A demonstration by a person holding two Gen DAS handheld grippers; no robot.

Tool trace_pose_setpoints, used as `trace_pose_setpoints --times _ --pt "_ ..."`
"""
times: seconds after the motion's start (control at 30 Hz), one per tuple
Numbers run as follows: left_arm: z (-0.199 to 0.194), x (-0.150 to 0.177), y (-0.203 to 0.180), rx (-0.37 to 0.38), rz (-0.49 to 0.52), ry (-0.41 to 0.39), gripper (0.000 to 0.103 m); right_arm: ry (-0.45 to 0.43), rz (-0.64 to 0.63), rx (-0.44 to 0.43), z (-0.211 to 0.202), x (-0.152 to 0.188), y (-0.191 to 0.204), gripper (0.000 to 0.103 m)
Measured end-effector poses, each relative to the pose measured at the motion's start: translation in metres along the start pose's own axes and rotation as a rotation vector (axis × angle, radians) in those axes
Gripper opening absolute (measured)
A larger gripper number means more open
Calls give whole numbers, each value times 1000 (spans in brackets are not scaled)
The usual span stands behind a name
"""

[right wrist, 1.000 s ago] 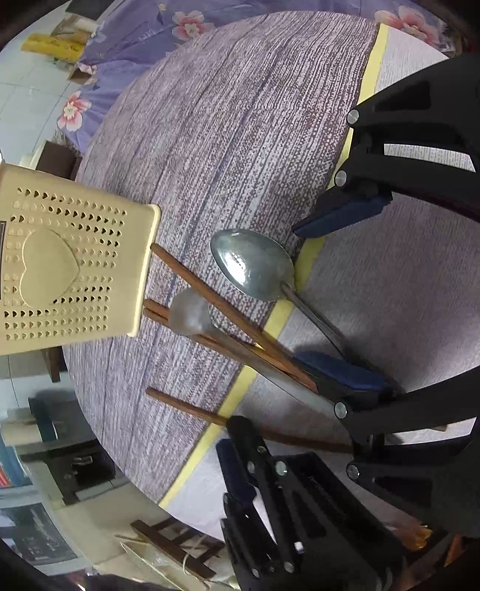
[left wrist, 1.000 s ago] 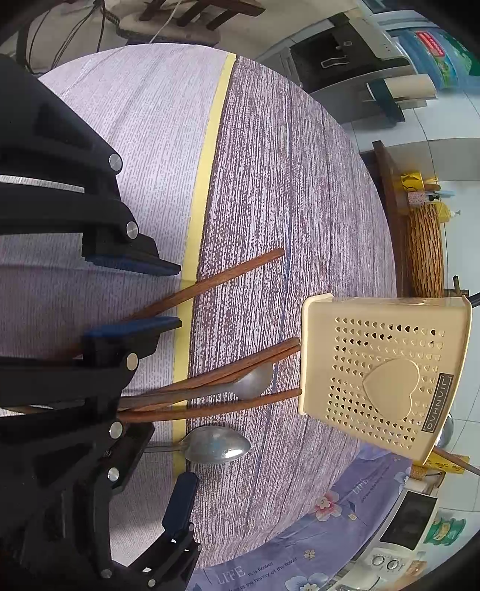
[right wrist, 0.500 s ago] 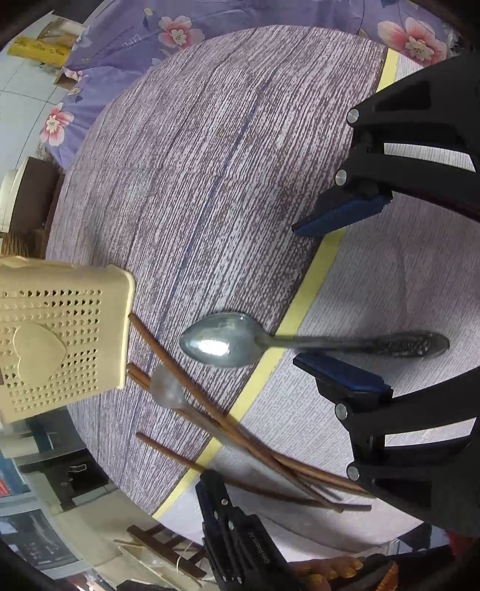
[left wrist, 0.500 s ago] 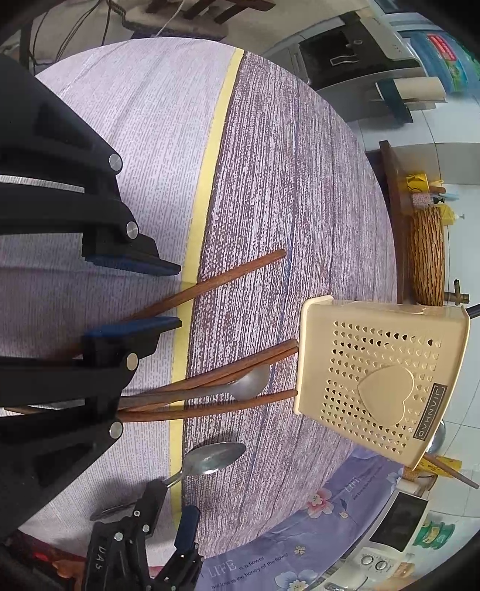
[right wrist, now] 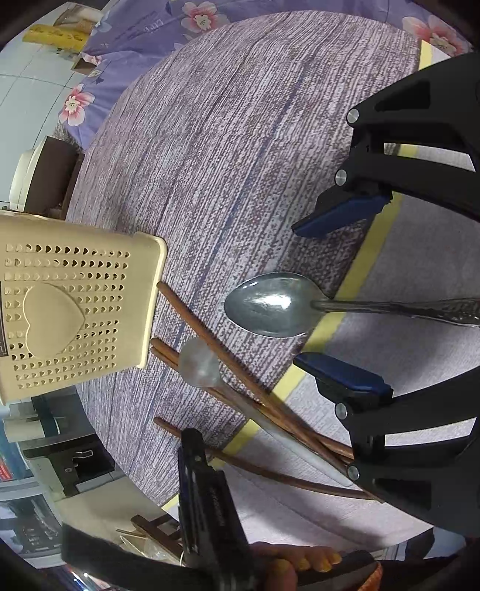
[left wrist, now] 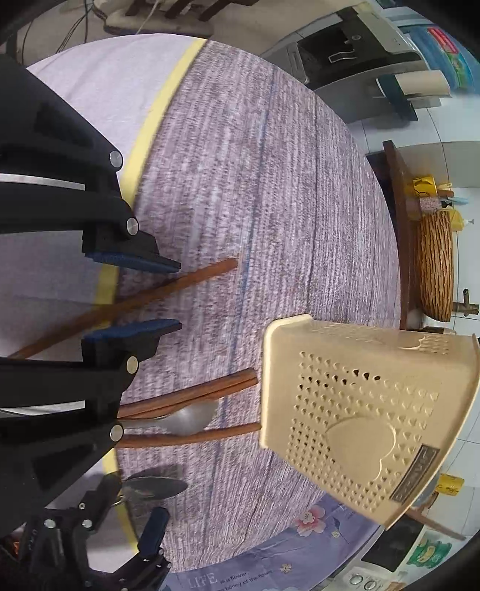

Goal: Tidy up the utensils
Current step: 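Grasp a brown chopstick with the left tool while the right grasps a metal spoon, then lift the chopstick and spoon and carry them over the holder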

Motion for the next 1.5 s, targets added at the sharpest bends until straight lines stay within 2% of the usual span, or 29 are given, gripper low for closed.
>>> trace_pose_setpoints --times 0.1,0.23,0.4,0.6,0.7,0.77,0.87,0.97,1.1,1.2,1.3,1.5 --pt "7 -10 -6 -36 27 10 24 1 -7 7 4 -6 -1 59" --pt "11 -15 -7 -61 20 6 12 4 -9 13 7 -13 -1 50" --pt "12 -16 -10 -82 28 2 11 6 -9 20 10 -19 2 38" --pt "12 -17 -14 -96 24 -17 11 1 -2 9 10 -20 0 38" --pt "10 -16 -15 -84 8 -28 8 -32 13 -7 3 -20 -2 38" --pt "-1 -16 -17 -87 0 -64 8 -67 25 -21 -6 -22 -6 38" --pt "-24 -22 -14 -45 -24 -121 8 -156 54 -63 -33 -27 -17 38" --pt "-64 -32 -11 -17 -35 -217 8 -272 93 -91 -69 -31 -31 38" --pt "-112 -40 -12 12 -36 -329 8 -365 114 -104 -104 -33 -42 38" --pt "-143 -45 -13 29 -31 -403 8 -396 110 -88 -119 -37 -43 38" --pt "-158 -50 -15 29 -21 -454 8 -413 97 -92 -127 -38 -40 38" --pt "-169 -54 -10 48 -38 -501 8 -416 84 -87 -129 -40 -34 38"
Point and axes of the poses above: each gripper's, at about its wrist camera, not at the fingertips, and z roughly the way its jaws point, y to its left, x to its underside, the point moved 2 cm from there along z, roughly the way its jaws point, and after that the axes turned 2 degrees about -x, right-handed, at the moved point
